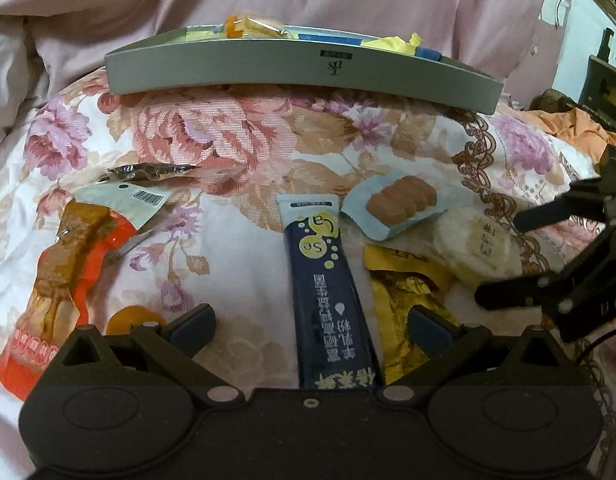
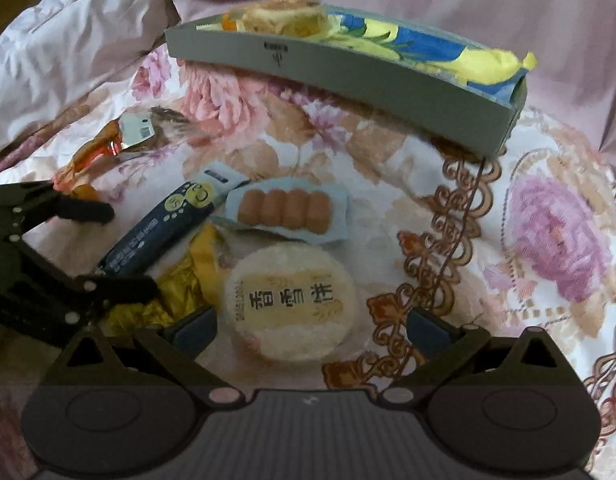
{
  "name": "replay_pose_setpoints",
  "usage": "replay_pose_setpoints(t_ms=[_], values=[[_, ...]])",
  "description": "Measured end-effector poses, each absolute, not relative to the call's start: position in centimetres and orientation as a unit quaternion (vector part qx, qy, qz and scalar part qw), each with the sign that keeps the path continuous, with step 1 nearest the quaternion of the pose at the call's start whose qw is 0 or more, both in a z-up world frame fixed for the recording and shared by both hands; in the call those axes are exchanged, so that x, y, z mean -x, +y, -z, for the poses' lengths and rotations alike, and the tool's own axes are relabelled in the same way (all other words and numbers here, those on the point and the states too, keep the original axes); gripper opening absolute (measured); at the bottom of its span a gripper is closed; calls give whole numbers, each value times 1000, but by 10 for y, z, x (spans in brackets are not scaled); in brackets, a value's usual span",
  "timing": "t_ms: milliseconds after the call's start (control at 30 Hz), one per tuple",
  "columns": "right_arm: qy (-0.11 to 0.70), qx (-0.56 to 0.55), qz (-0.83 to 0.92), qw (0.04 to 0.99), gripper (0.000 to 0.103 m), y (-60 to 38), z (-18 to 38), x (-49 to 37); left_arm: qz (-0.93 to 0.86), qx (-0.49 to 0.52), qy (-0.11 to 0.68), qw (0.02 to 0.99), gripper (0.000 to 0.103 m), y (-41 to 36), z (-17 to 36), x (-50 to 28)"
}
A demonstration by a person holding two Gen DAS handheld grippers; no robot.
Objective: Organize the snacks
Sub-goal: 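Move both tools back over the remaining snacks on the bedspread, then grasp the navy milk tube with left tool while right tool grasps round rice cake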
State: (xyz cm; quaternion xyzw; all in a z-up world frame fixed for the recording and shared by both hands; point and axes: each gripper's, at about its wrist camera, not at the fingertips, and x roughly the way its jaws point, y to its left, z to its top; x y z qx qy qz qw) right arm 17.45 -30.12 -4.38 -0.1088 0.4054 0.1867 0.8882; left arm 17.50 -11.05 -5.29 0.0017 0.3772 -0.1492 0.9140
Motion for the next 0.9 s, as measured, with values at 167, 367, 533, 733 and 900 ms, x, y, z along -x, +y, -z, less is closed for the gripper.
replay_pose_setpoints(t_ms=[167,367,533,733,900], values=[[408,145,-192,881,103,-289,50,-174,133,3,381,915,97,-111,53,-183],[414,153,-179,879,102,-284,56,-176,124,0,381,916,95,-114,53,-185],[413,140,-177,882,95,-286,56,-179,117,-9,385,915,93,-117,54,-186],[408,141,-177,884,91,-281,55,-176,109,-21,387,915,89,-119,54,-187],[407,139,-178,885,88,-279,55,-176,105,-27,388,915,88,-121,54,-187]])
